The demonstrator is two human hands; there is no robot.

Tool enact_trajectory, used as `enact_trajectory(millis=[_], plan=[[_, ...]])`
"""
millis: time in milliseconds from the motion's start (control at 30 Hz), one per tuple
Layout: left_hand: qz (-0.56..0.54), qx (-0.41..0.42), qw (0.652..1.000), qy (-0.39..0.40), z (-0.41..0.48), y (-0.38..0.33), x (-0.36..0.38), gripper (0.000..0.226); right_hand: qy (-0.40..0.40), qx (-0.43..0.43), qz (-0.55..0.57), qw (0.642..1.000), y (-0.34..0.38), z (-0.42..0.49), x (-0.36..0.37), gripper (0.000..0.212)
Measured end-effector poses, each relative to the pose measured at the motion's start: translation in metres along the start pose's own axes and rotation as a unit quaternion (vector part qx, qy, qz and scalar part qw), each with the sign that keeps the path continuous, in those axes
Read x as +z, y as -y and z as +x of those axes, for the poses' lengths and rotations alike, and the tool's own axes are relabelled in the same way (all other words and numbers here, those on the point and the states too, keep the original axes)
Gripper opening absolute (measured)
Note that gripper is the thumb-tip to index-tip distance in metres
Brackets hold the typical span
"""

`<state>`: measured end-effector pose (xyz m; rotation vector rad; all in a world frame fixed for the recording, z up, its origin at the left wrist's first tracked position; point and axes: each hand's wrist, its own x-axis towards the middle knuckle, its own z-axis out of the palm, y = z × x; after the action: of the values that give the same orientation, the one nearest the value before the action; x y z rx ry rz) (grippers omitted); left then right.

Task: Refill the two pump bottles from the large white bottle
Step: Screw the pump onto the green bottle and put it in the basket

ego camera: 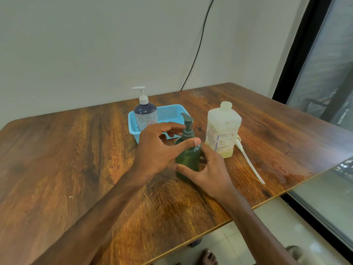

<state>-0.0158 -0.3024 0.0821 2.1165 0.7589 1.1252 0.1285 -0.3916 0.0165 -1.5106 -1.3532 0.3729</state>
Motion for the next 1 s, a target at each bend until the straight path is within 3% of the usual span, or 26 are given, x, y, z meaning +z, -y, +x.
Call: enact_trajectory(millis=[500, 567, 633, 800, 1000], plan=[[-0.004, 0.048, 0.987, 0.153, 0.030, 0.003, -0.014, 0.018, 0.005, 0.001, 0.010, 1.000, -0.001, 0.002, -0.001, 0.065], [0.002, 0.046, 0.990, 0.137, 0.028, -0.001, -0.015, 0.016, 0.007, 0.008, 0.011, 1.000, -0.002, 0.002, -0.001, 0.066], [0.014, 0.032, 0.994, 0.105, 0.022, -0.002, -0.014, 0.028, 0.008, 0.011, 0.012, 1.000, -0.001, 0.002, -0.001, 0.067], [-0.002, -0.029, 0.999, 0.026, 0.009, -0.007, -0.004, 0.083, 0.010, 0.005, 0.015, 1.000, -0.001, 0.000, -0.001, 0.061], [0.089, -0.010, 0.995, 0.037, 0.014, -0.019, 0.001, 0.046, 0.010, 0.002, 0.021, 1.000, -0.001, 0.001, -0.001, 0.057]])
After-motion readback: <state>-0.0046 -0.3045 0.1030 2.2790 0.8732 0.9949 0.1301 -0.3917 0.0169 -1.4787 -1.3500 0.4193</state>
